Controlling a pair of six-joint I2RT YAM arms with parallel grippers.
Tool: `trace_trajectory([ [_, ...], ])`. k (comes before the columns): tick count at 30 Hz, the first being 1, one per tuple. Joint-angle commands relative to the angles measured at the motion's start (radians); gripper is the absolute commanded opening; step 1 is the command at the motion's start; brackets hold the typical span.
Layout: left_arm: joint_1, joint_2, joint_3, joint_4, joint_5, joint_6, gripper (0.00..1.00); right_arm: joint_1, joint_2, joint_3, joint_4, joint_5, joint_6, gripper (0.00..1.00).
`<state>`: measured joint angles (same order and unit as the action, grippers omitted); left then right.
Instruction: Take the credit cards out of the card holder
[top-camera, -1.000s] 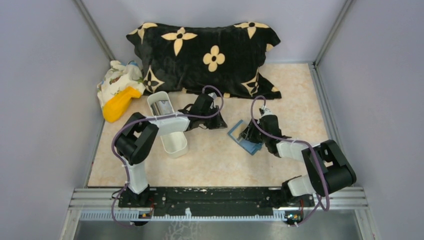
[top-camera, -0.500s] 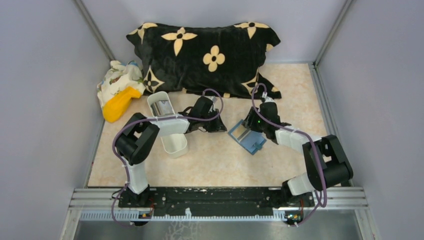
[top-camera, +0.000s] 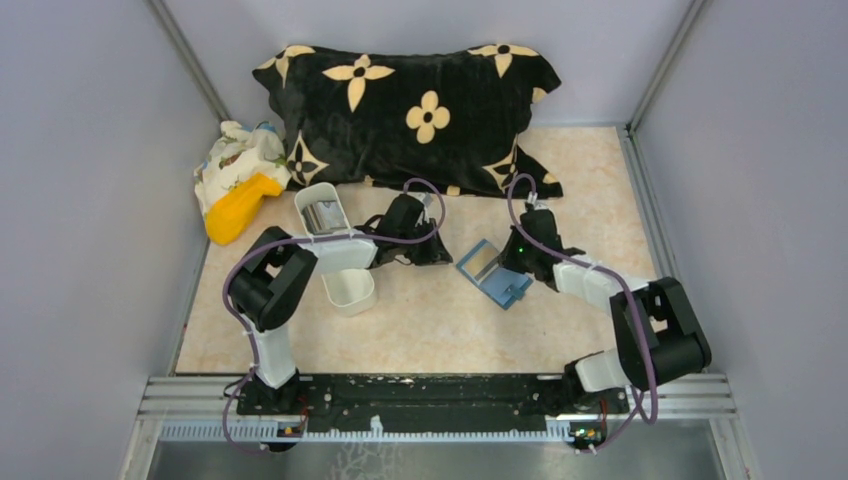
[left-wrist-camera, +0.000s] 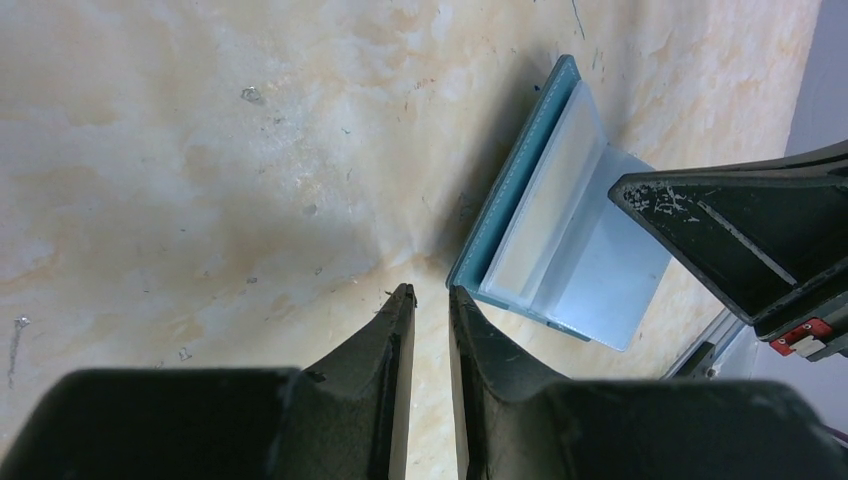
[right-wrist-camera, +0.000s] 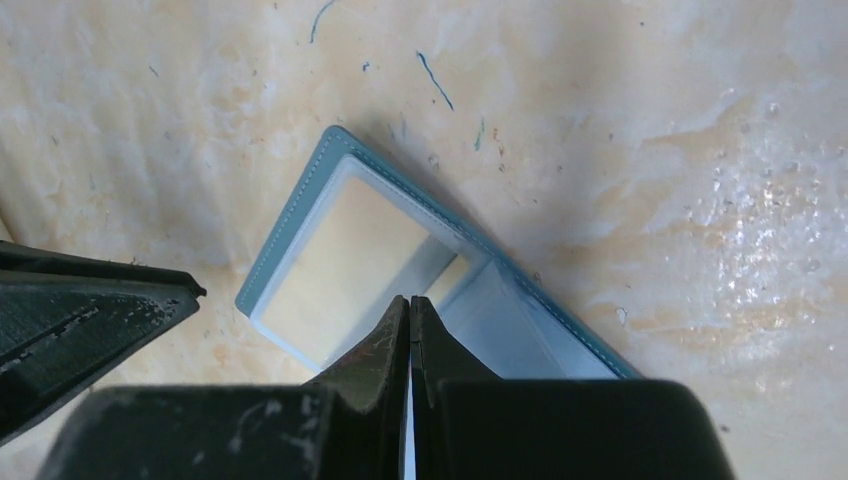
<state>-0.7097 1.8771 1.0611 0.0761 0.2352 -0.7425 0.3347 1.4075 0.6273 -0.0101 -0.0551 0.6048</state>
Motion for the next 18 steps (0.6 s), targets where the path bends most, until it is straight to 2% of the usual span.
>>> trace_trajectory([
  [1,0.006,-0.040,-0.022,0.033,-0.010,0.012,0.25,0.012,-0.052,-0.025,-0.019,0.046,0.013,0.00],
  [11,0.011,-0.051,-0.028,0.029,-0.017,0.020,0.25,0.013,0.118,0.003,0.038,0.059,0.001,0.00],
  [18,0.025,-0.070,-0.051,0.025,-0.027,0.023,0.25,0.013,0.208,0.071,0.082,0.062,-0.076,0.00],
])
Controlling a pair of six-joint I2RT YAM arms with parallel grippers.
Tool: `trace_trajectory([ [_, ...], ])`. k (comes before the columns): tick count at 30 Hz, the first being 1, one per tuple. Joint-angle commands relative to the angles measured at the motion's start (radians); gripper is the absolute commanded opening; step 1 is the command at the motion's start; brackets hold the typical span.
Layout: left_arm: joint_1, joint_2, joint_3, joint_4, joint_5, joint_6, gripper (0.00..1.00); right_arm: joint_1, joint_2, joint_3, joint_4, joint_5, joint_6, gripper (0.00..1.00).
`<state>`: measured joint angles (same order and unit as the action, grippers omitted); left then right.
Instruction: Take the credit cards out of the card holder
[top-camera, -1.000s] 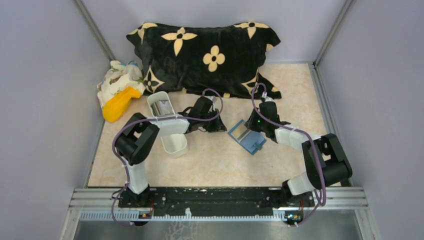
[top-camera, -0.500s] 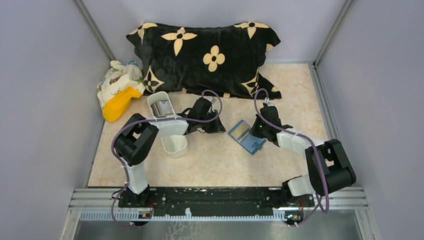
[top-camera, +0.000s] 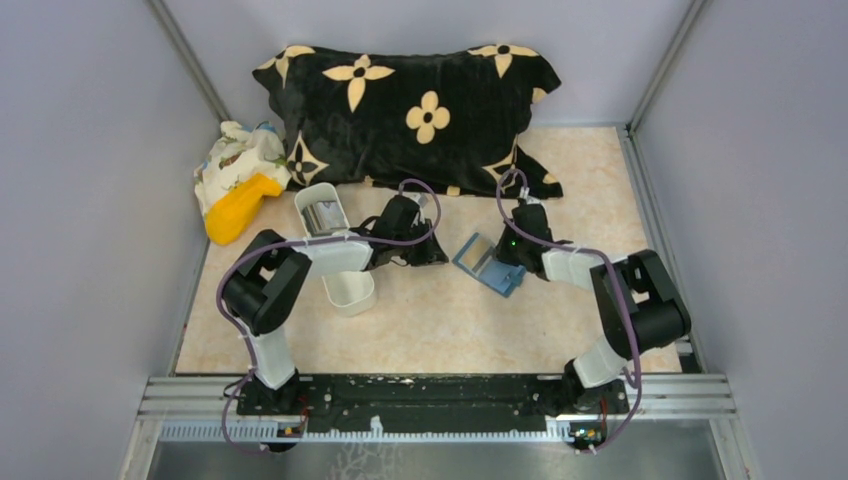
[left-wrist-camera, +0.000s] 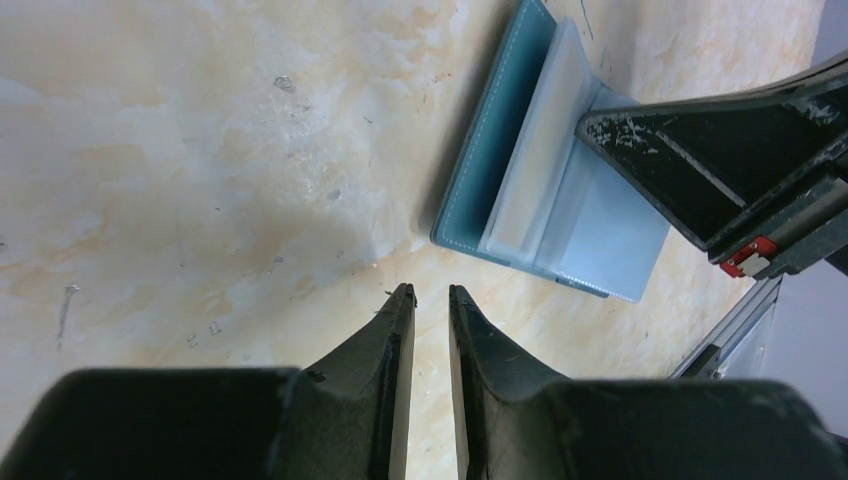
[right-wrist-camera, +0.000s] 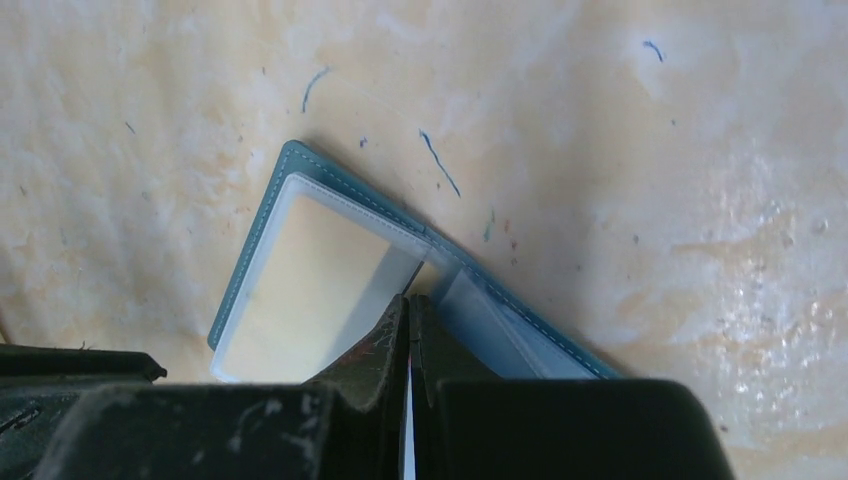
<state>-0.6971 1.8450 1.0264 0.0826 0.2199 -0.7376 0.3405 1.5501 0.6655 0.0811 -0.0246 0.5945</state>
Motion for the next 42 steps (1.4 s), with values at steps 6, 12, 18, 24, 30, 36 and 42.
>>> trace_trajectory([
  [6,0.015,-0.050,-0.028,0.044,-0.010,0.021,0.24,0.007,0.151,0.085,0.054,-0.011,-0.108,0.00],
  [12,0.066,-0.034,-0.018,0.165,-0.005,0.038,0.23,0.007,0.159,0.074,0.137,-0.090,-0.110,0.00],
  [18,0.130,0.045,0.085,0.220,0.031,0.117,0.22,0.008,0.171,0.065,0.146,-0.120,-0.115,0.00],
  [24,0.124,0.120,0.236,0.169,0.115,0.211,0.23,0.007,0.166,0.037,0.178,-0.162,-0.104,0.00],
  [30,0.077,0.186,0.313,0.108,0.119,0.253,0.24,0.009,0.159,-0.007,0.237,-0.239,-0.088,0.00],
  [36,0.064,0.202,0.263,0.071,0.109,0.259,0.24,0.008,0.122,-0.030,0.234,-0.244,-0.095,0.00],
  [42,0.063,0.123,0.146,0.046,0.095,0.259,0.23,0.008,0.127,-0.033,0.233,-0.244,-0.096,0.00],
])
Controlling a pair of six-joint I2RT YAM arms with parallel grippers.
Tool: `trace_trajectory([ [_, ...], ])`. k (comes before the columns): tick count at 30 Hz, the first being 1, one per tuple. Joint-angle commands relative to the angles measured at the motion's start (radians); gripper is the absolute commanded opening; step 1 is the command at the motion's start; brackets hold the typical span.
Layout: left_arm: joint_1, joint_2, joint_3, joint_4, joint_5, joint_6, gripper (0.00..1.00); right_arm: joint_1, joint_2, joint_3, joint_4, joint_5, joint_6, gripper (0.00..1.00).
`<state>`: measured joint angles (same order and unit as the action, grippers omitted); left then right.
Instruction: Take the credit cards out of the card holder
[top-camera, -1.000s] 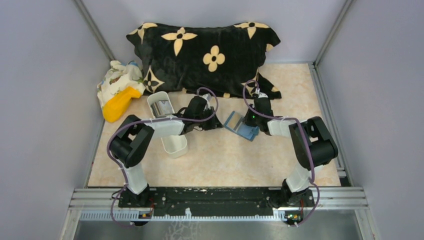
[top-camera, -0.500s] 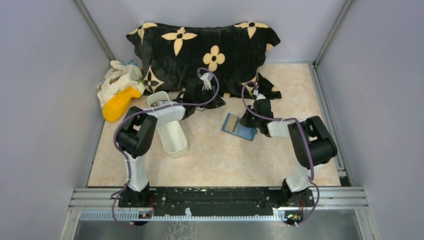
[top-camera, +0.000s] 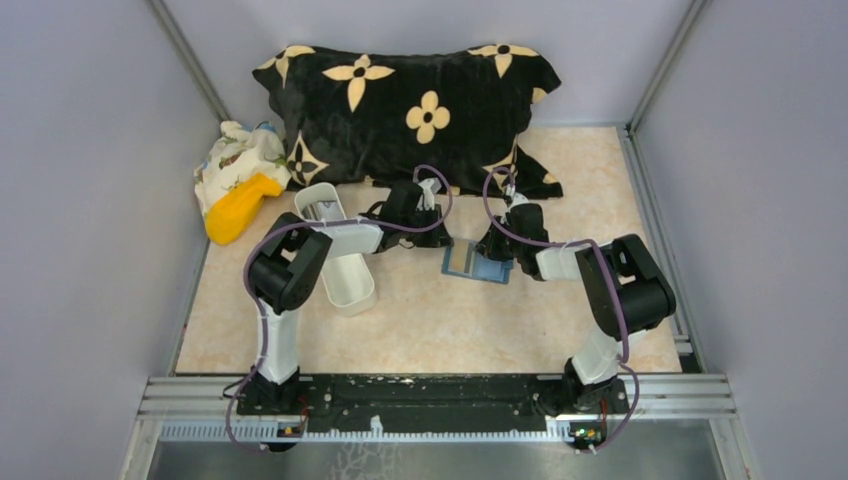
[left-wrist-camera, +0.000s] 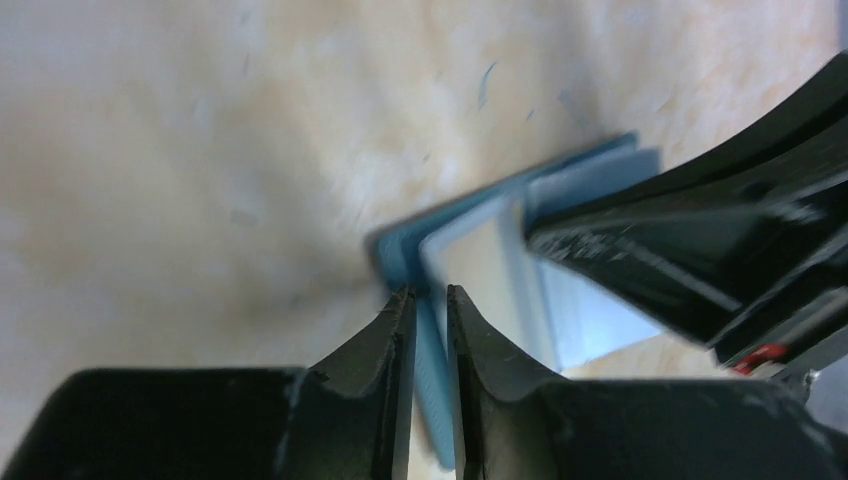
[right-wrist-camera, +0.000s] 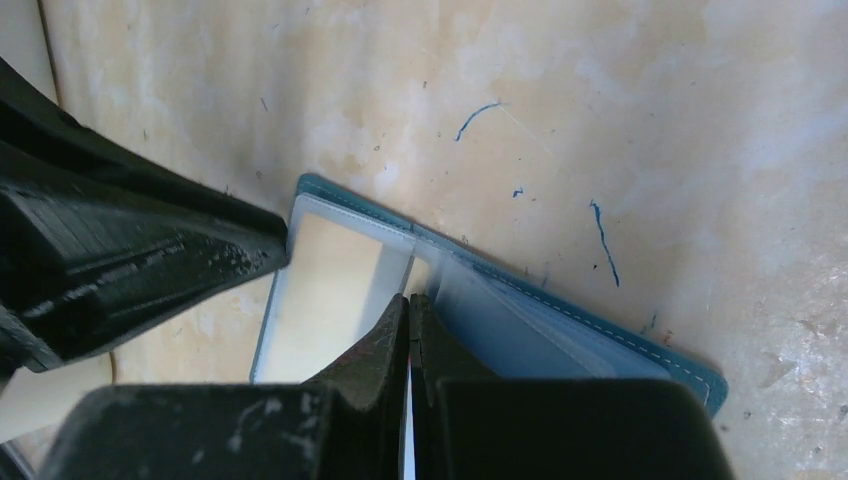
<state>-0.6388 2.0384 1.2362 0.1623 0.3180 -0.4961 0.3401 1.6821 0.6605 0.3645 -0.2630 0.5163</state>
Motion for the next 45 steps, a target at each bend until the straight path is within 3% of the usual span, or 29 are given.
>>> trace_trajectory([
  [1,0.005,-0.090,-0.079,-0.033,-0.004,0.013,0.23,0.008,-0.001,-0.029,-0.047,-0.007,-0.016,0.00],
  [32,-0.036,-0.019,-0.013,-0.077,0.083,-0.036,0.23,0.008,0.014,-0.033,-0.045,-0.006,-0.015,0.00],
  [45,-0.049,-0.062,0.015,-0.078,0.110,-0.053,0.23,0.008,0.019,-0.042,-0.039,-0.005,-0.011,0.00],
])
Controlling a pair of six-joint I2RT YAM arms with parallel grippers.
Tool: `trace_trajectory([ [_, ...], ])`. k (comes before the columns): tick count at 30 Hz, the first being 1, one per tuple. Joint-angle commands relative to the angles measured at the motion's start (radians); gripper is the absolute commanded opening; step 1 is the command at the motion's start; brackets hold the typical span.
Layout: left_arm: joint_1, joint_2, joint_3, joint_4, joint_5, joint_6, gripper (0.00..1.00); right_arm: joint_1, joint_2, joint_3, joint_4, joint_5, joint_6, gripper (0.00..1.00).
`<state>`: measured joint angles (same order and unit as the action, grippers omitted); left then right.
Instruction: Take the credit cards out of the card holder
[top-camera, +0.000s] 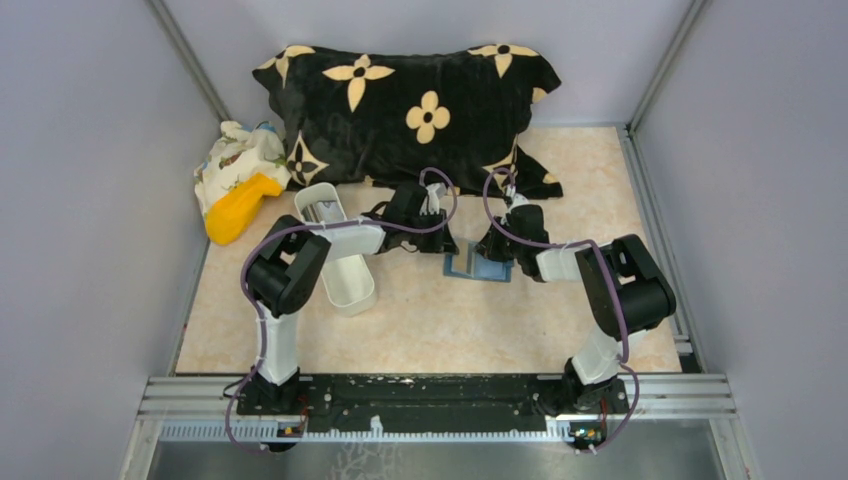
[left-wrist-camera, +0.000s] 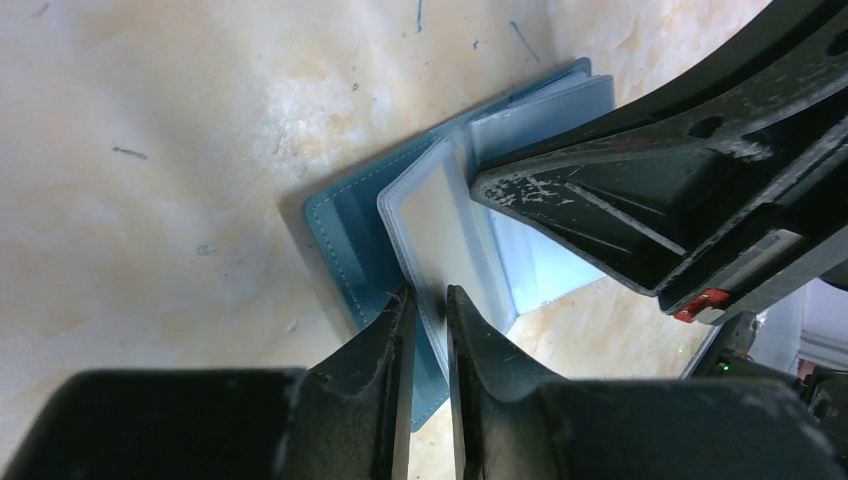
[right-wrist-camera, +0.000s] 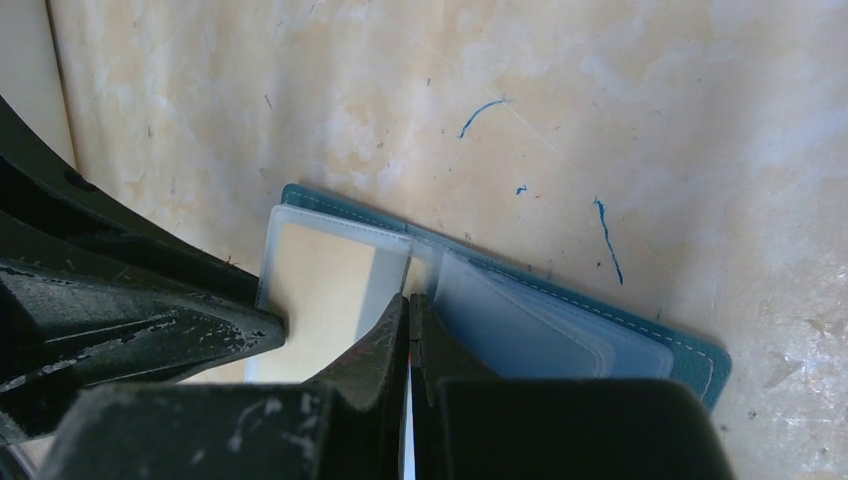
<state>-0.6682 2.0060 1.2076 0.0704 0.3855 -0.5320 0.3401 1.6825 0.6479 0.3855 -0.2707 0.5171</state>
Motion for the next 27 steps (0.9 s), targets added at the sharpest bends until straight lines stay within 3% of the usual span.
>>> trace_trajectory([
  [1,-0.023,-0.032,0.049,0.014,0.048,-0.020,0.23,0.008,0.018,-0.030,-0.060,0.002,-0.011,0.00],
  [14,-0.075,0.010,0.149,0.001,0.067,-0.032,0.23,0.008,-0.087,-0.049,-0.099,0.007,-0.014,0.00],
  [20,-0.089,0.038,0.172,-0.003,0.064,-0.033,0.23,0.008,-0.221,-0.062,-0.171,0.079,-0.017,0.16],
  [27,-0.099,0.080,0.193,-0.001,0.068,-0.035,0.23,0.008,-0.433,-0.085,-0.272,0.252,-0.013,0.20],
])
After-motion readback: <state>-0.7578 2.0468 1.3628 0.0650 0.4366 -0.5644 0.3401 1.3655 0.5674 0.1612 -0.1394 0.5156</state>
